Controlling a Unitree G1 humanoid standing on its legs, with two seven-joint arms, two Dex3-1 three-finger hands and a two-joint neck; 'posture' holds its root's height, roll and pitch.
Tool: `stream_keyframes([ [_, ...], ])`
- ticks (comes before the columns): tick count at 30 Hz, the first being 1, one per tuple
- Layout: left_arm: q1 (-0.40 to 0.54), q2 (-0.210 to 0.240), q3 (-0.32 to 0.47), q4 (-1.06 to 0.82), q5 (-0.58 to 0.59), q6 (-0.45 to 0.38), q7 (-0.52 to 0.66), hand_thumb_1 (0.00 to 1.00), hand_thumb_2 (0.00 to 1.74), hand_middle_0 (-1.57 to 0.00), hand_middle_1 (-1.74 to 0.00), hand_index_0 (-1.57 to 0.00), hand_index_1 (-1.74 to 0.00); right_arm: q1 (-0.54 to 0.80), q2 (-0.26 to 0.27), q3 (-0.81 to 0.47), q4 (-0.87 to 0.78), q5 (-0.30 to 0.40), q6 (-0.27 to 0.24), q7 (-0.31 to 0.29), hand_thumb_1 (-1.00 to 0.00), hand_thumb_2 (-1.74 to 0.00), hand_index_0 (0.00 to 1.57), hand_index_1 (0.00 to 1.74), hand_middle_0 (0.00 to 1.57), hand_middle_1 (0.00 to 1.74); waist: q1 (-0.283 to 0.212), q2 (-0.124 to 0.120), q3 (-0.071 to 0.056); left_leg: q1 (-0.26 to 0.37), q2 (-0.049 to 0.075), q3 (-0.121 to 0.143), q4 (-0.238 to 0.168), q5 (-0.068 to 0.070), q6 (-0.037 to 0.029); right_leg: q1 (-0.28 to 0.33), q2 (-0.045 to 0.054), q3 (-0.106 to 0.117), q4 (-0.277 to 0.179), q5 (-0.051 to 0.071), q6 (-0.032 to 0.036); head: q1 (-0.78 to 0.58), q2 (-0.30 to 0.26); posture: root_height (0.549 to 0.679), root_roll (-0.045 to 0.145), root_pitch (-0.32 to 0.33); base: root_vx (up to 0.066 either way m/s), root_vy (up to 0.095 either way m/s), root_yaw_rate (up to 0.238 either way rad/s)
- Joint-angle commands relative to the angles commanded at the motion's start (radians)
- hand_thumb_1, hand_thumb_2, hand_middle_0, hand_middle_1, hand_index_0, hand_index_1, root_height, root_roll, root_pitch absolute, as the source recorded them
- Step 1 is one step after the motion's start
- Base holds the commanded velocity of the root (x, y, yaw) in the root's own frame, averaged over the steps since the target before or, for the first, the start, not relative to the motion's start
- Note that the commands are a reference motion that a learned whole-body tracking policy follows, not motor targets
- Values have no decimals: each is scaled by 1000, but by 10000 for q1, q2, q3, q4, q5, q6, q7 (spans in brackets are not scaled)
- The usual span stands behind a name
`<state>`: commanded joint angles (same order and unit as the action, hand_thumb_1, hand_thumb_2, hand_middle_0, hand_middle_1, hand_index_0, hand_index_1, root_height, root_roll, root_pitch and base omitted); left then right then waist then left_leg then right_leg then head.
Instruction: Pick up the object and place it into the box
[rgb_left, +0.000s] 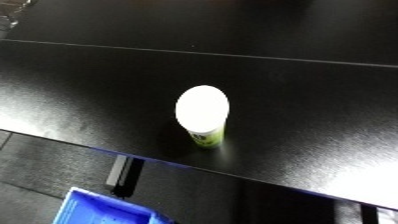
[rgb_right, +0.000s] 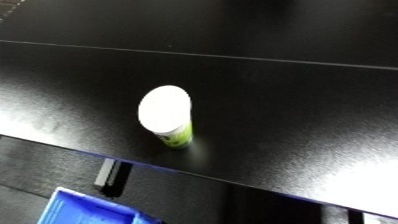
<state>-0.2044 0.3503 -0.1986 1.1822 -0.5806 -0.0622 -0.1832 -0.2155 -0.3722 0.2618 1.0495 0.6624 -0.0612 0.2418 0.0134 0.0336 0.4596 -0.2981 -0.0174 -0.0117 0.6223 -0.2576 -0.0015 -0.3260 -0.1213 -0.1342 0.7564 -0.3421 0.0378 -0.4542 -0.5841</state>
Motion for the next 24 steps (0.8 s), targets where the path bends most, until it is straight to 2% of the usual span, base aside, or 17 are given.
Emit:
stream_keyframes([
  [7, -116, 281, -140, -78, 360, -242, -97, 0, 0, 0, 0, 0, 0, -68, 68, 260, 220, -101, -116, -55, 0, 0, 0, 0, 0, 0, 157, -119, 6, 121, 34, -64, 17, -63, 73, 220, 4, -92, -75, -60, -14, -702, -1015, 640, 43, -67, 13, -14, 15],
  [14, -328, 341, -188, -182, 295, -443, -652, 0, 0, 0, 0, 0, 0, -161, 137, 374, 522, -109, -117, -19, 0, 0, 0, 0, 0, 0, 230, -191, -29, 269, 77, -100, -67, -98, 100, 440, 0, -159, -109, -170, -32, -974, -1536, 640, 40, -76, 23, -8, 1],
  [19, -398, 423, -370, -708, 481, -222, -1734, 0, 0, 0, 0, 0, 0, -145, 100, 379, 461, -68, -35, -82, 0, 0, 0, 0, 0, 0, 243, -171, -16, 320, 67, -121, -99, -123, 100, 509, -7, -180, -141, -185, -18, -949, -1689, 641, 40, -79, 8, 4, -3],
  [20, -409, 536, -513, -1173, 521, 50, -2492, 0, 0, 0, 0, 0, 0, -93, 48, 356, 374, -90, 8, -115, 0, 0, 0, 0, 0, 0, 241, -133, -6, 365, 64, -130, -164, -116, 94, 545, -19, -191, -180, -177, 4, -943, -1749, 641, 40, -79, 4, 24, -11],
  [21, -409, 536, -513, -1173, 521, 50, -2492, 0, 0, 0, 0, 0, 0, -93, 48, 356, 374, -90, 8, -115, 0, 0, 0, 0, 0, 0, 241, -133, -6, 365, 64, -130, -164, -116, 94, 545, -19, -191, -180, -177, 4, -943, -1749, 641, 40, -79, 4, 24, -11],
  [24, -399, 810, -791, -2372, 295, 695, -3619, 0, 0, 0, 0, 0, 0, 7, -60, 284, 207, -124, 72, -202, 0, 0, 0, 0, 0, 0, 258, -43, 32, 422, 55, -149, -248, -118, 86, 605, -73, -218, -249, -149, 60, -783, -1790, 642, 41, -80, 2, 29, 1],
])
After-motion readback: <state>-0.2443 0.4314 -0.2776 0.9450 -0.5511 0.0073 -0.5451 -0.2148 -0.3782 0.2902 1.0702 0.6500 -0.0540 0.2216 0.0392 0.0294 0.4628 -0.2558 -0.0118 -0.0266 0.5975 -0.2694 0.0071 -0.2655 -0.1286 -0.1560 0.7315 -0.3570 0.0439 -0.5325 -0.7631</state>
